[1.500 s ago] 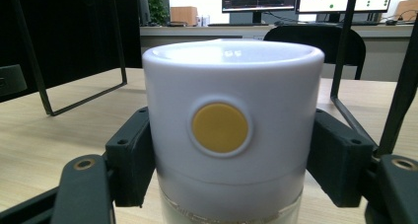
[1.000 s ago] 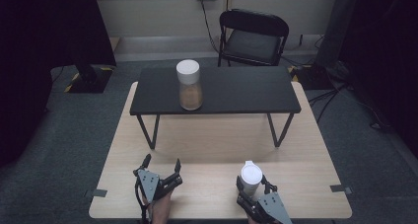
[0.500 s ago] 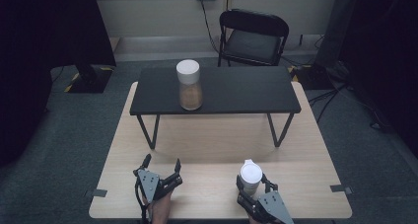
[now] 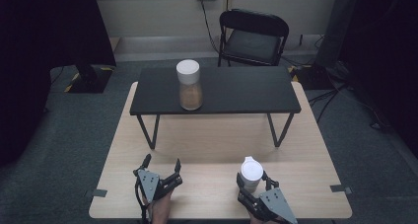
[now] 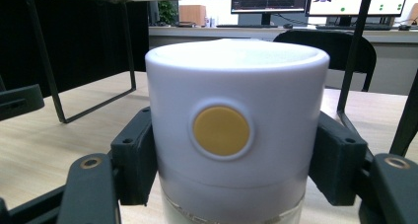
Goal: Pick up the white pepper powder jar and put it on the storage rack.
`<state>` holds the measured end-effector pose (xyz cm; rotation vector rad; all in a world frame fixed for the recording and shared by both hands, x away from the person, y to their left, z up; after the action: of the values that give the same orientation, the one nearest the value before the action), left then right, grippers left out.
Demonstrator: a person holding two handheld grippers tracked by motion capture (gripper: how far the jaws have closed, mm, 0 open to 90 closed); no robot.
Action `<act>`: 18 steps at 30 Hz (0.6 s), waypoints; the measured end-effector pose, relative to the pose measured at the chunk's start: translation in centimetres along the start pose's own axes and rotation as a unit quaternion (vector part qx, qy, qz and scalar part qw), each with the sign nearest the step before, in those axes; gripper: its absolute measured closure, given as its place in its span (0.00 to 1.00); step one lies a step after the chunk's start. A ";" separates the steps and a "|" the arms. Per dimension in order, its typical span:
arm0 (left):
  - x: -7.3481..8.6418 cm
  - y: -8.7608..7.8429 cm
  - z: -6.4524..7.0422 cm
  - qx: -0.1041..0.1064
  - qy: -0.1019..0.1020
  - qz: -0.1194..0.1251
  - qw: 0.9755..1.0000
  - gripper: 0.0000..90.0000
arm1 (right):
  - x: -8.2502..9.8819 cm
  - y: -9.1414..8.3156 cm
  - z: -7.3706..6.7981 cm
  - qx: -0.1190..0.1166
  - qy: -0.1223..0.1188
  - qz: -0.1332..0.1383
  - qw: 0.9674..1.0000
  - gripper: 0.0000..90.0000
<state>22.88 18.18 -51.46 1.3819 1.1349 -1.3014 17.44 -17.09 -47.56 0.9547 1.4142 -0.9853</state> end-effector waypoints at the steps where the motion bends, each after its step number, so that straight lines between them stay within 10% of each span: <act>1: 0.0 0.0 0.0 0.000 0.000 0.000 1.000 0.02 | -0.1 0.0 0.0 0.000 0.000 0.000 1.000 0.34; 18: 0.0 0.0 0.0 -0.001 0.000 0.000 1.000 0.02 | -1.9 0.4 0.3 -0.006 -0.013 -0.008 1.000 0.34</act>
<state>22.88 18.16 -51.45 1.3808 1.1366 -1.3003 18.02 -17.27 -45.74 0.9194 1.4059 -0.9968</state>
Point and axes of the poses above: each handheld gripper's, and its own axes: y roughly forward along the jaws, x roughly out of its underside, z roughly to its right, the point moved 7 cm from there along y, roughly forward along the jaws, and after that the axes turned 3 degrees about y, right-handed, at the moved point
